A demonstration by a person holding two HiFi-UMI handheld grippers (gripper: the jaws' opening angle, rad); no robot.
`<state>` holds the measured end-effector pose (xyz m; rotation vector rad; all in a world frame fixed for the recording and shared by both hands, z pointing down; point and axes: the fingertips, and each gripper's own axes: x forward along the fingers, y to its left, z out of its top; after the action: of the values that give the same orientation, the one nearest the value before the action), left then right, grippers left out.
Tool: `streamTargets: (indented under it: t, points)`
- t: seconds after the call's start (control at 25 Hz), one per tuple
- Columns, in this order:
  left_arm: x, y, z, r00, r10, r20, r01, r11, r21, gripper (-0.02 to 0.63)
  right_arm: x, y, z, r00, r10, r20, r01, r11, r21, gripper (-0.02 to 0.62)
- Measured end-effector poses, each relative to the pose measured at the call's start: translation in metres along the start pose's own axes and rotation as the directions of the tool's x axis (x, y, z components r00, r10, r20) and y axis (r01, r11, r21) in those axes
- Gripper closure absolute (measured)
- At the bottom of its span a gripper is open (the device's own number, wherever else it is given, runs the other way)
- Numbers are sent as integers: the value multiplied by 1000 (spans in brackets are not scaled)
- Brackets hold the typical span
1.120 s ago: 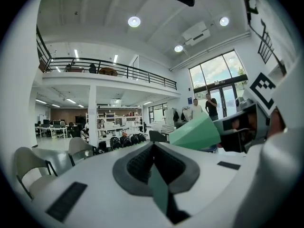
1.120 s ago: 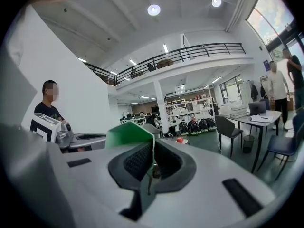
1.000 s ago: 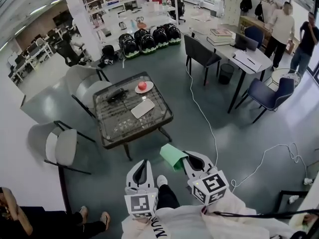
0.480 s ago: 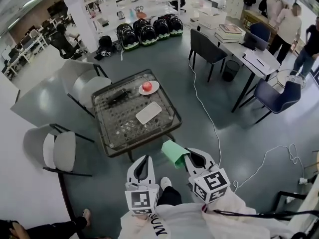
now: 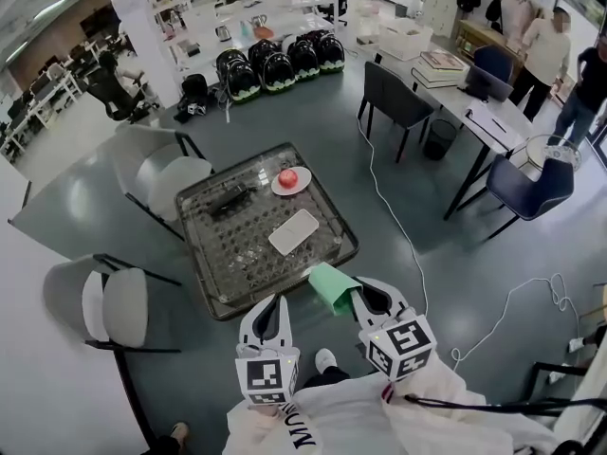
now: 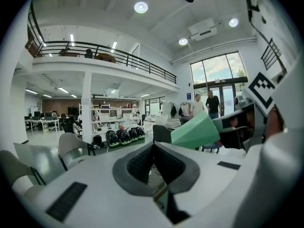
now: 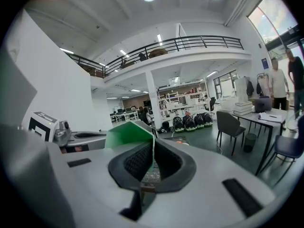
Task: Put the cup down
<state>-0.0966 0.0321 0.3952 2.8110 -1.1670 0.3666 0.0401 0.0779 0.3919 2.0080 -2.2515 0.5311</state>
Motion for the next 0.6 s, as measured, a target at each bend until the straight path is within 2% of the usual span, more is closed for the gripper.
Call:
streamTargets:
  t: [0.6]
  points:
    - [27,29,6,1000,8,11,-8,1000,-15,595,39,-6,23,1000,-9,18,9,999,-31,584]
